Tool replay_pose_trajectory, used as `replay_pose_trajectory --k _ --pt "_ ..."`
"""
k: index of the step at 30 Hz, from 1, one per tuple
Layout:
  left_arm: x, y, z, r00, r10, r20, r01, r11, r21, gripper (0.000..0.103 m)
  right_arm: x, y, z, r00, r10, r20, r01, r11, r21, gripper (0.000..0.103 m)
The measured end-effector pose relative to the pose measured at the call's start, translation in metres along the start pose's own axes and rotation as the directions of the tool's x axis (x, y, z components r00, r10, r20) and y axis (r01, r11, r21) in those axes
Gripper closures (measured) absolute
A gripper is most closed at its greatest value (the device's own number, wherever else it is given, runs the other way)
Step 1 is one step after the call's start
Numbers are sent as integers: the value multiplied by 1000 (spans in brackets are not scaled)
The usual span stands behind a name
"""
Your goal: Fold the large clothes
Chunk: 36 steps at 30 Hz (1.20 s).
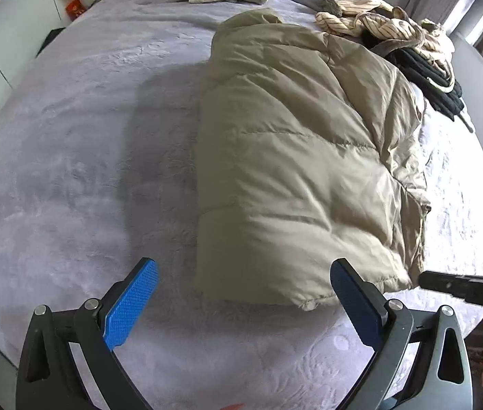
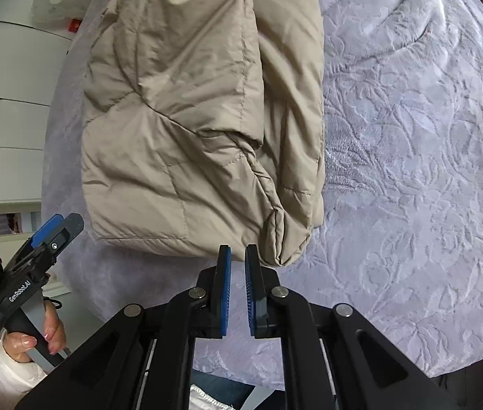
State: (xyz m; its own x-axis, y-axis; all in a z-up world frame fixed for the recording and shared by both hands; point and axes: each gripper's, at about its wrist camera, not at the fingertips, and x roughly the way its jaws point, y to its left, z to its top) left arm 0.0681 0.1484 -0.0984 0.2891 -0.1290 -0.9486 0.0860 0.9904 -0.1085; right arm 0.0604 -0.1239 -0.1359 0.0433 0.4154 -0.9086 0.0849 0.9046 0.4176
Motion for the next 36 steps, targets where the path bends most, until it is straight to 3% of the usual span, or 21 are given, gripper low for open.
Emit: replay_pose_trajectory --k 6,11,16,20,23,27,32,34,36 --pt "-13 -2 -2 996 86 6 -86 996 23 1 -28 12 -6 999 -20 35 20 1000 -4 94" --pt "-23 2 0 992 118 36 -118 993 9 1 -39 24 -8 998 -38 57 40 999 -23 93" --pt "-26 6 0 993 113 30 -113 994 -14 1 -41 32 -11 994 -85 67 88 995 -43 73" --pt "-27 5 -3 992 121 28 -121 993 3 1 -47 48 -17 987 -134 84 139 989 -54 64" --pt "-32 3 -4 991 131 39 -132 991 17 1 -53 57 -23 978 -176 112 182 982 -50 53" --pt "-41 1 -3 996 88 29 -89 996 22 1 -69 71 -33 952 -231 200 244 969 -45 21" --pt "-59 -1 -1 992 108 61 -109 994 13 1 -96 89 -35 924 -248 292 274 960 -53 19" --pt "-70 -2 0 990 116 83 -117 993 10 1 -96 89 -35 915 -244 320 275 960 -55 0" --pt "-79 -4 1 988 115 106 -116 993 3 1 -102 94 -36 906 -226 358 262 964 -53 0"
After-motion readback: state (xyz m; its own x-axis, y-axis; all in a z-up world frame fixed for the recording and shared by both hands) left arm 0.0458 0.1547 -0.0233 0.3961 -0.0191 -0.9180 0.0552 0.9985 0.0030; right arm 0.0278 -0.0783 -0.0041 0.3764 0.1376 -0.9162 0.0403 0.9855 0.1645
